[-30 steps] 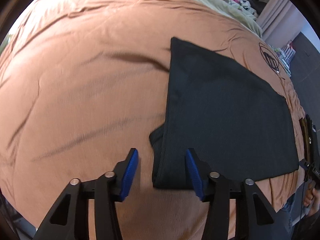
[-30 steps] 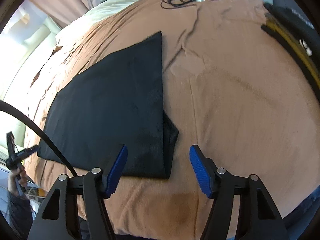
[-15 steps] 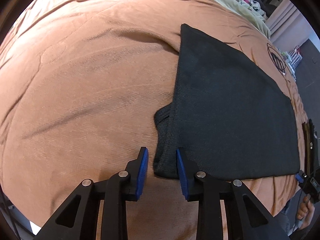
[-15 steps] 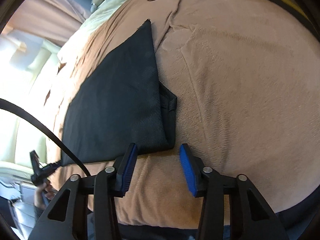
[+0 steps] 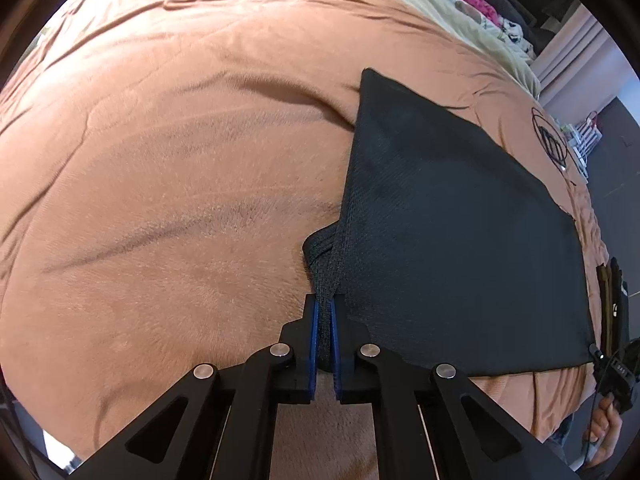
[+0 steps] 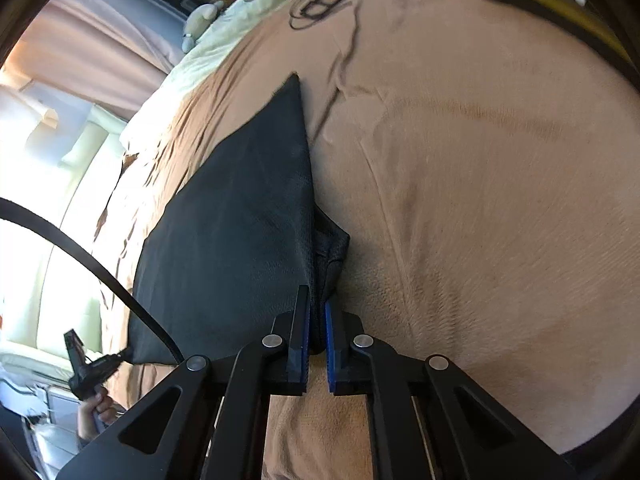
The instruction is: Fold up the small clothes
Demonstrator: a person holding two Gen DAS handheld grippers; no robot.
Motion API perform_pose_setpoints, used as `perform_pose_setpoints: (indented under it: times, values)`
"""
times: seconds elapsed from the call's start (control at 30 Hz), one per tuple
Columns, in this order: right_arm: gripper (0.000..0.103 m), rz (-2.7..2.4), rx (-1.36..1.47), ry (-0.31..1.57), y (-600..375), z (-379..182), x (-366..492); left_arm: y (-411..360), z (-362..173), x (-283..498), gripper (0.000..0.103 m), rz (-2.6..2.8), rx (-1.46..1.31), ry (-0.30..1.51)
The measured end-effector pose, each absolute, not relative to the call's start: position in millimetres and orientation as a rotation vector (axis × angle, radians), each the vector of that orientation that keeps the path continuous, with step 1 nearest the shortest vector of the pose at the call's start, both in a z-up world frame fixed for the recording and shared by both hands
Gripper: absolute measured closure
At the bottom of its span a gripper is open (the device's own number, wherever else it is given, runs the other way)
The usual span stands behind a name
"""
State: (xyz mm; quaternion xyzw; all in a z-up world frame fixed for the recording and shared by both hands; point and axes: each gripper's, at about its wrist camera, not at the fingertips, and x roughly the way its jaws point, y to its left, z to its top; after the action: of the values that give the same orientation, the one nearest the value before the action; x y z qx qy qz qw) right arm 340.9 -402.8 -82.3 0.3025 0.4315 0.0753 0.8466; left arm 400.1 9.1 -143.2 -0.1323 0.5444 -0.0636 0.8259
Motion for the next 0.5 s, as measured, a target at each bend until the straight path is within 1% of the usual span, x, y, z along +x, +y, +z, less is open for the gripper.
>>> perform_pose_setpoints:
  times: [0.5]
  values:
    - [0.101, 0.130, 0.553, 0.912, -390, -54, 309, 14, -121, 361, 0.098, -0.172, -0.369, 1.118]
